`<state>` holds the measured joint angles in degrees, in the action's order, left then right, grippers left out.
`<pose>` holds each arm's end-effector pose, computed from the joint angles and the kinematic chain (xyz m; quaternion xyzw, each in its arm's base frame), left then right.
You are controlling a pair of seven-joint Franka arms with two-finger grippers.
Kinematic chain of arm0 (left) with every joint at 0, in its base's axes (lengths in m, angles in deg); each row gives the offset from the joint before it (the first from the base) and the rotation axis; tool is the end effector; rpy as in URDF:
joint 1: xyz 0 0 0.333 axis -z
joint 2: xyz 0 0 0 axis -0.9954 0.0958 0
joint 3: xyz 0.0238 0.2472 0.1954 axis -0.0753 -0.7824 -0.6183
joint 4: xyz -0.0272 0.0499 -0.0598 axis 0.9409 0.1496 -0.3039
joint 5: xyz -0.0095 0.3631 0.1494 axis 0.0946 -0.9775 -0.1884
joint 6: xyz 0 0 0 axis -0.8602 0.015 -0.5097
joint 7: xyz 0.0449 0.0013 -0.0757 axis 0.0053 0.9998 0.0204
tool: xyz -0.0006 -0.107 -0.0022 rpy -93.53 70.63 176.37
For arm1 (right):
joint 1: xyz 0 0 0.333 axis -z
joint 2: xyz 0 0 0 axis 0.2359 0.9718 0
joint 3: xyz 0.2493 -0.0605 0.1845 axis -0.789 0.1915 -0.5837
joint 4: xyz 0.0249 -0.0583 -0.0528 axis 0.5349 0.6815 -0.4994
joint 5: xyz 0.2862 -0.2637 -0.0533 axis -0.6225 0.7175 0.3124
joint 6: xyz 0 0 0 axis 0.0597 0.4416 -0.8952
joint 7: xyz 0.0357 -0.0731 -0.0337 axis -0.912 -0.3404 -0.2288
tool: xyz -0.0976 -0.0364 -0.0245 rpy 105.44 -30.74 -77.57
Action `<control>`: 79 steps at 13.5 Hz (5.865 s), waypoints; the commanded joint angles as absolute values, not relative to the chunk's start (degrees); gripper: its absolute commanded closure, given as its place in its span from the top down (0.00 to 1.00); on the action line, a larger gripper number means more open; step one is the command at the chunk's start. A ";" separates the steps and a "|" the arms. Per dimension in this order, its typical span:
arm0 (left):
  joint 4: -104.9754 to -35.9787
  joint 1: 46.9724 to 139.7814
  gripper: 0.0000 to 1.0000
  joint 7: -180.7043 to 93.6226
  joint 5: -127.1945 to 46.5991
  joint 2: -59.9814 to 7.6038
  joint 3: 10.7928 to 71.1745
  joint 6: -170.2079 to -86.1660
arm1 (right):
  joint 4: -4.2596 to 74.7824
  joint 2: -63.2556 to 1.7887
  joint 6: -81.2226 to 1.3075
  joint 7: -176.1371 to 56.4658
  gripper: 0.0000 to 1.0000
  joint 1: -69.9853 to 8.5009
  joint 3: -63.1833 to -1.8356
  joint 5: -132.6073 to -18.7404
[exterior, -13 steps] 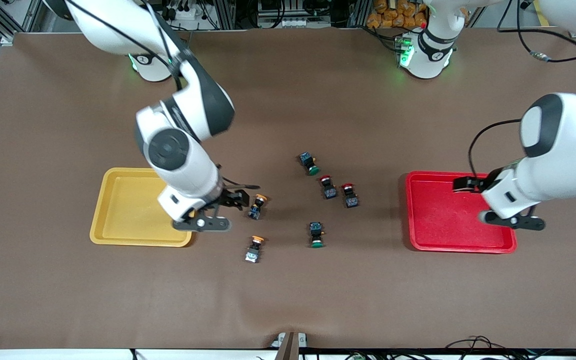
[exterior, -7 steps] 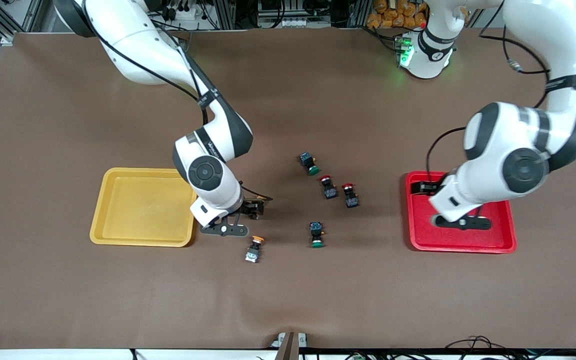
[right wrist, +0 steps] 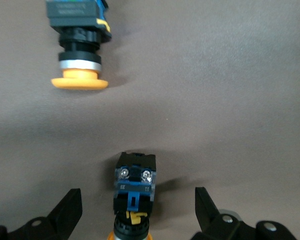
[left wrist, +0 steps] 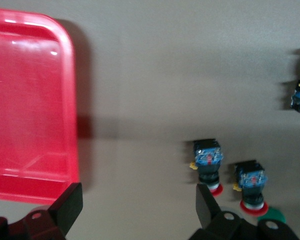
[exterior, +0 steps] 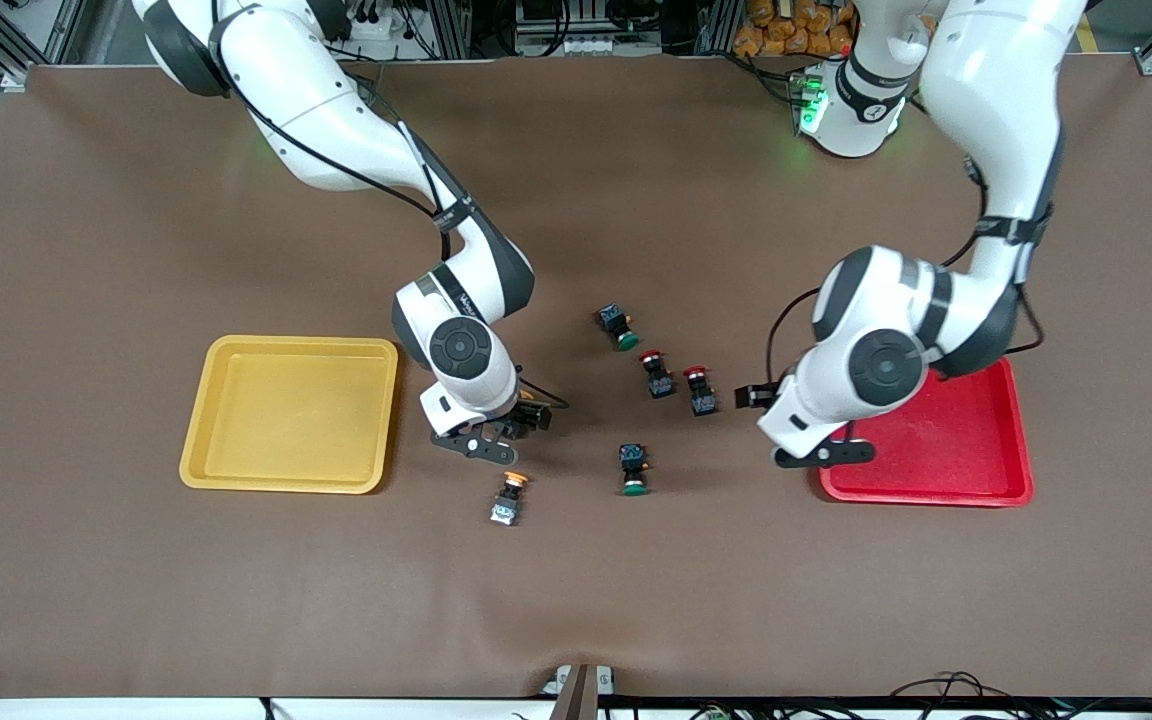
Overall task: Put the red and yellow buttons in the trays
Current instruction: 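Grasp the orange button with the right gripper while the left gripper grasps the red button, then carry the orange button into the yellow tray while the left gripper carries the red one, then release both buttons and move both grippers back toward the remaining buttons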
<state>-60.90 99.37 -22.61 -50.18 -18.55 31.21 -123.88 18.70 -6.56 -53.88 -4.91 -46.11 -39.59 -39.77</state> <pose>0.6258 -0.2548 0.2927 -0.9946 -0.0398 0.0956 0.0071 0.6010 0.4029 0.1935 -0.9889 0.1476 0.0158 0.0094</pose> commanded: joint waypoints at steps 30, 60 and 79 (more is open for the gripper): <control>-61.20 87.52 0.00 -43.96 -56.67 -25.80 30.22 -118.16 | 30.41 -47.59 -13.23 -56.54 0.00 -7.24 -38.93 -39.36; -74.74 70.44 1.00 -39.14 -57.90 -26.68 46.10 -130.82 | 50.10 -27.76 -66.25 -55.95 1.00 -11.36 -39.36 -39.79; -64.98 104.00 1.00 8.19 -58.78 -9.19 41.21 -142.06 | 3.92 4.94 -71.90 -5.15 1.00 -40.01 -39.28 -39.27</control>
